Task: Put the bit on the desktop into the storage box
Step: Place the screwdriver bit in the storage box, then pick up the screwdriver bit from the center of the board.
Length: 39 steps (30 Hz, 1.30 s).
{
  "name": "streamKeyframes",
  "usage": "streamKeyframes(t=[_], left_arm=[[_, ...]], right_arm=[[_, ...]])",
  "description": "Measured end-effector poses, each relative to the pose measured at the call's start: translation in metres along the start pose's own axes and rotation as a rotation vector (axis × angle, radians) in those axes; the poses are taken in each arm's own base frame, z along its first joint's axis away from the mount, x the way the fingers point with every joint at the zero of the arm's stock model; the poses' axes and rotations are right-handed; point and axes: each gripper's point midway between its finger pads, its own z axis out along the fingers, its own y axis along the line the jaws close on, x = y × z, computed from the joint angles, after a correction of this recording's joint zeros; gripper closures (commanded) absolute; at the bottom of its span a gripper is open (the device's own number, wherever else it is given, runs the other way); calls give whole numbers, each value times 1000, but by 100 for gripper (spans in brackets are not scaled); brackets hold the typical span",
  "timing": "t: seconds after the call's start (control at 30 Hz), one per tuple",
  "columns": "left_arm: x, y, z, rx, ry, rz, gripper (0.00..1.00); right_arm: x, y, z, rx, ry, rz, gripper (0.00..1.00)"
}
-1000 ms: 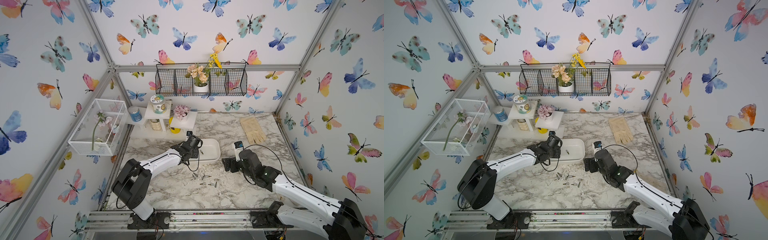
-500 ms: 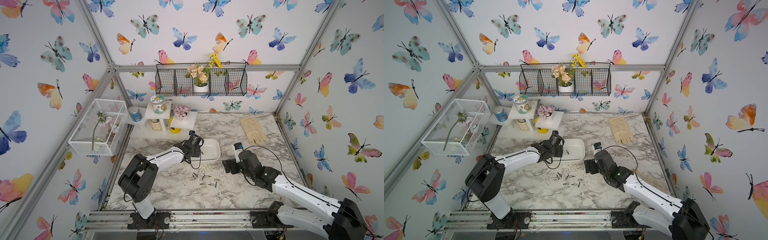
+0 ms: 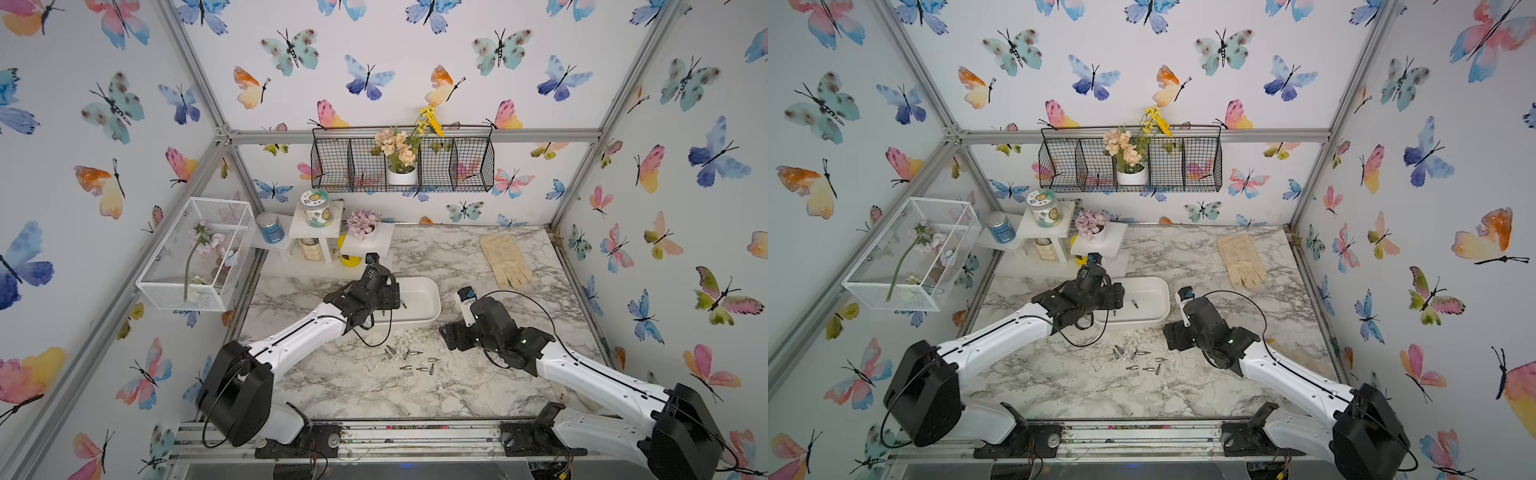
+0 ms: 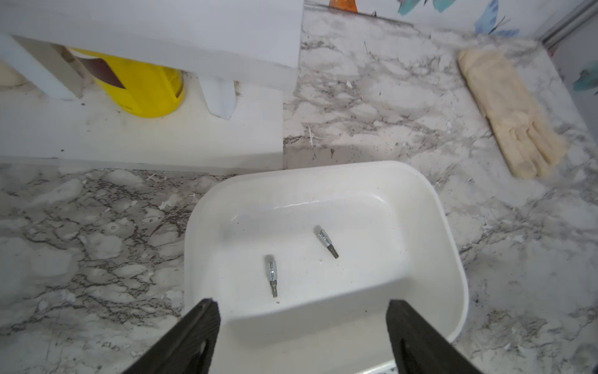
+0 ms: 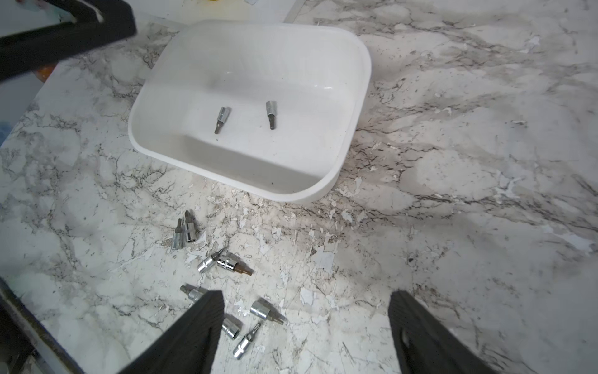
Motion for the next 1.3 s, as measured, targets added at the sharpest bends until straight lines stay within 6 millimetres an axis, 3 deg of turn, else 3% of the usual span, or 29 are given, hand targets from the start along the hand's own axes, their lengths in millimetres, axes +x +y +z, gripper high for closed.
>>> streamKeyframes(t=[0.13, 0.23, 0.53, 0.73, 1.1, 1.3], left_arm=[[-3, 7, -36, 39, -66, -45, 1], [7, 17, -55, 50, -86, -62, 1], [50, 49, -81, 47, -92, -105, 1], [66, 62, -83, 31, -100, -134, 1], [78, 68, -73, -11, -45, -130, 1], [79, 69, -73, -18, -41, -129, 1]], right_arm=[[11, 8, 8, -41, 76, -5, 23], [22, 13, 16, -69, 135, -6, 25], [44, 28, 23, -121, 224, -35, 30], [54, 39, 28, -141, 258, -72, 33], [58, 80, 53, -166, 283, -310, 38], [62, 88, 68, -148, 302, -403, 39]])
